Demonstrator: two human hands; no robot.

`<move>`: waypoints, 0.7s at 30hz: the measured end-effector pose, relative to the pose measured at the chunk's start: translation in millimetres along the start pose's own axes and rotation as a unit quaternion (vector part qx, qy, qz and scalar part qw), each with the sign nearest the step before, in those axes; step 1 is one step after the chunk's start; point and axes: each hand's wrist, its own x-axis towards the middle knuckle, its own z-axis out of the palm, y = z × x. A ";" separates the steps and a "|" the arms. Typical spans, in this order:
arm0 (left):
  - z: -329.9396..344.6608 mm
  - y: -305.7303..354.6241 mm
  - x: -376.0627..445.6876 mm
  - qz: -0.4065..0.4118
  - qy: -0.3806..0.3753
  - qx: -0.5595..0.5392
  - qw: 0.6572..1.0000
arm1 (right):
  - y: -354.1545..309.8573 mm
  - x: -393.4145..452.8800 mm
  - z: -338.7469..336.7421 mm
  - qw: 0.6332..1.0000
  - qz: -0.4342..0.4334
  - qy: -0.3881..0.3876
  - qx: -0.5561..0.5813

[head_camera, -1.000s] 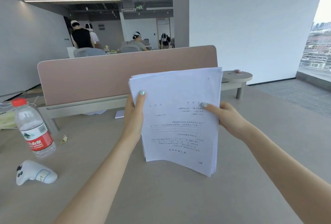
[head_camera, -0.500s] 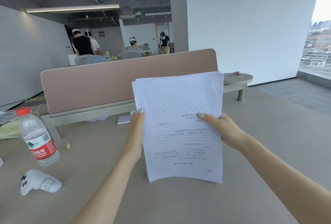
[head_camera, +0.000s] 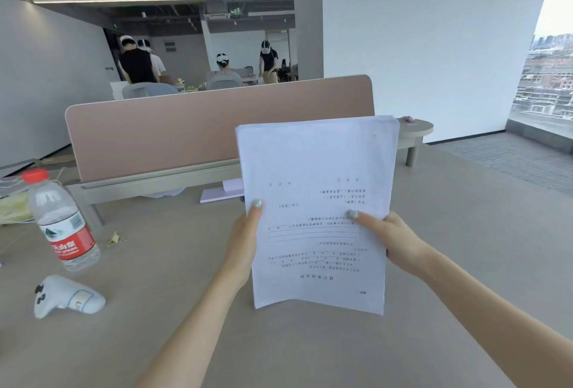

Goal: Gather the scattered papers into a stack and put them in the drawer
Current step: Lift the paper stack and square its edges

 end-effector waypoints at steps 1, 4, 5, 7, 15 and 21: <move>1.8 -9.8 -7.9 -0.017 0.003 0.016 1.000 | 11.6 -5.1 0.8 1.000 0.014 -0.004 -0.014; 10.6 -16.4 -24.7 -0.042 0.013 0.013 0.999 | 25.4 -16.2 2.5 0.999 0.013 0.004 -0.033; 12.4 -12.9 -26.8 -0.042 0.013 0.012 0.999 | 23.4 -19.1 1.9 0.999 0.005 0.011 -0.039; 15.9 -4.4 -29.8 -0.036 -0.002 0.022 0.999 | 15.4 -28.3 -1.4 0.998 -0.008 0.025 -0.050; 51.5 14.8 -41.7 -0.067 -0.136 0.000 0.988 | -12.0 -107.1 -42.2 0.999 -0.016 0.044 -0.028; 94.6 36.2 -35.9 -0.059 -0.150 -0.073 0.984 | -7.6 -177.3 -80.2 0.996 0.054 0.054 -0.039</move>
